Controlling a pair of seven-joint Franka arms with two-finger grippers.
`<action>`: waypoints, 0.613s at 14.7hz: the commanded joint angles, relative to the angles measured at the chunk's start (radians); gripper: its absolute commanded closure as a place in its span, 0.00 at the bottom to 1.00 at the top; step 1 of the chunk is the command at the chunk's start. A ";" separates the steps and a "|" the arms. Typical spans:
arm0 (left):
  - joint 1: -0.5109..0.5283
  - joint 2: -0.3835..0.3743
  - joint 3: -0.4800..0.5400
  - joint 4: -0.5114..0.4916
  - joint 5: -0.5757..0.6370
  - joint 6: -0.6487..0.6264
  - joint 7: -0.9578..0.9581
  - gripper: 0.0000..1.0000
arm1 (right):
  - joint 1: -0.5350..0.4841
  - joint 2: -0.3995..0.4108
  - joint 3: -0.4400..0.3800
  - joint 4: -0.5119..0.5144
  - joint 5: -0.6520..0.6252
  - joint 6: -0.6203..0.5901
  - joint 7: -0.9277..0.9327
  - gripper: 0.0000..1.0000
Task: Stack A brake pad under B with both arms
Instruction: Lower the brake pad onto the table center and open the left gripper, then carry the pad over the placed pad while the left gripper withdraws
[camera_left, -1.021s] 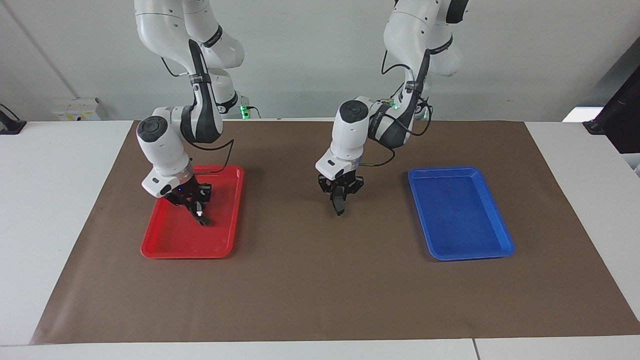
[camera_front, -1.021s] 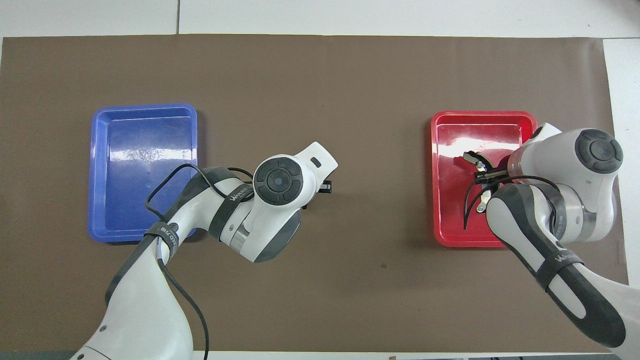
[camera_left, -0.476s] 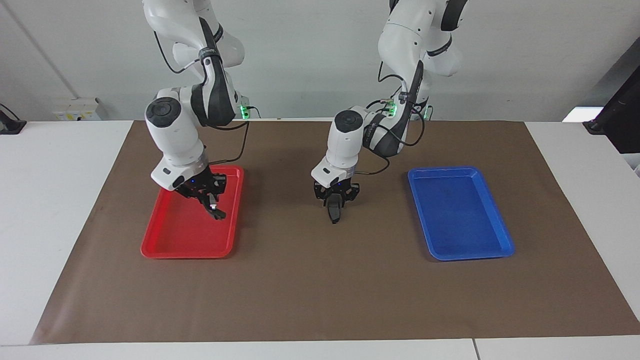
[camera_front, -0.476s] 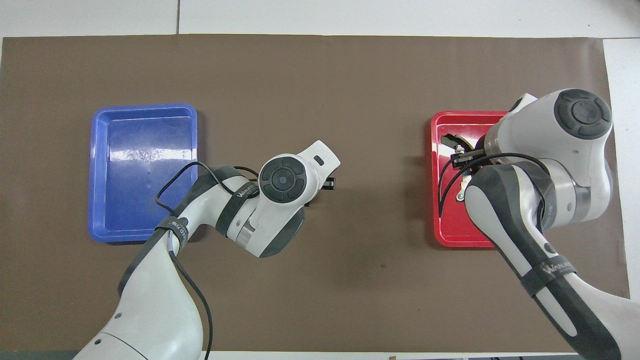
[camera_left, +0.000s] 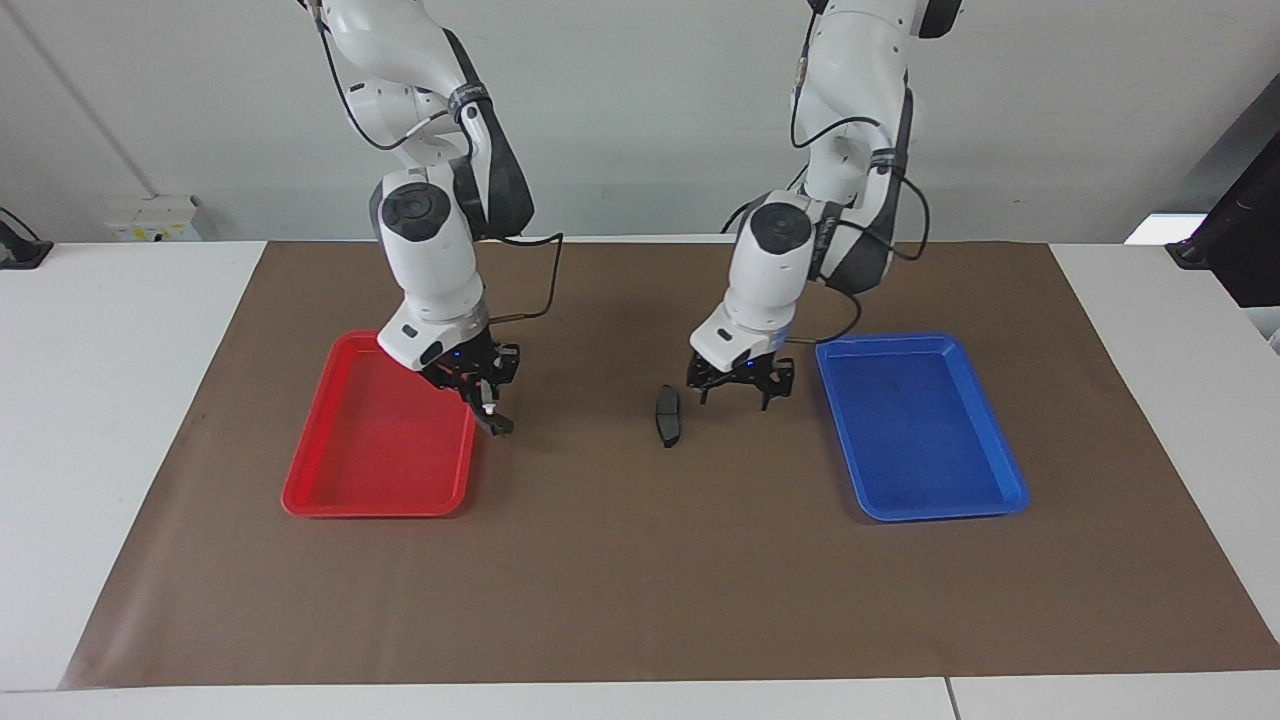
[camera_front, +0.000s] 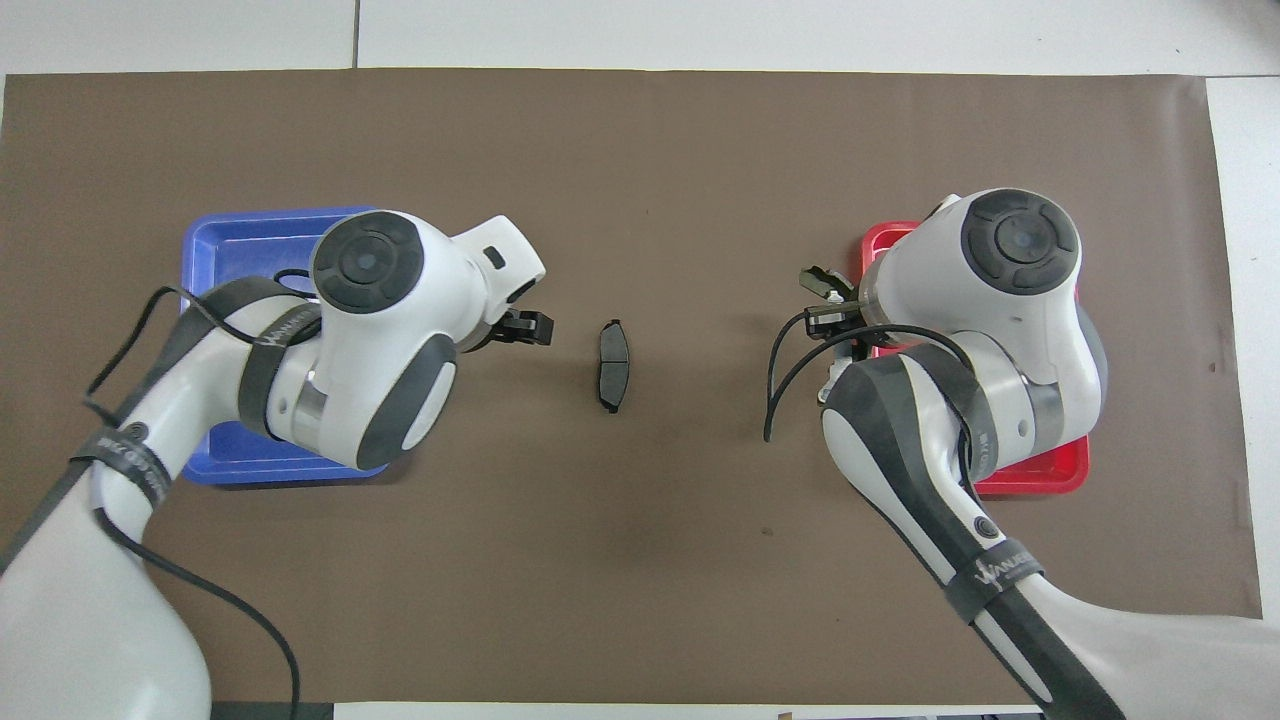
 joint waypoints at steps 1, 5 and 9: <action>0.144 -0.102 -0.009 -0.044 0.011 -0.073 0.194 0.01 | 0.083 0.103 0.000 0.146 -0.004 -0.052 0.150 1.00; 0.305 -0.151 -0.009 -0.031 0.011 -0.079 0.354 0.01 | 0.196 0.215 0.000 0.269 -0.004 -0.054 0.273 1.00; 0.374 -0.181 -0.006 0.023 0.011 -0.171 0.354 0.01 | 0.253 0.266 0.000 0.282 -0.006 0.004 0.388 1.00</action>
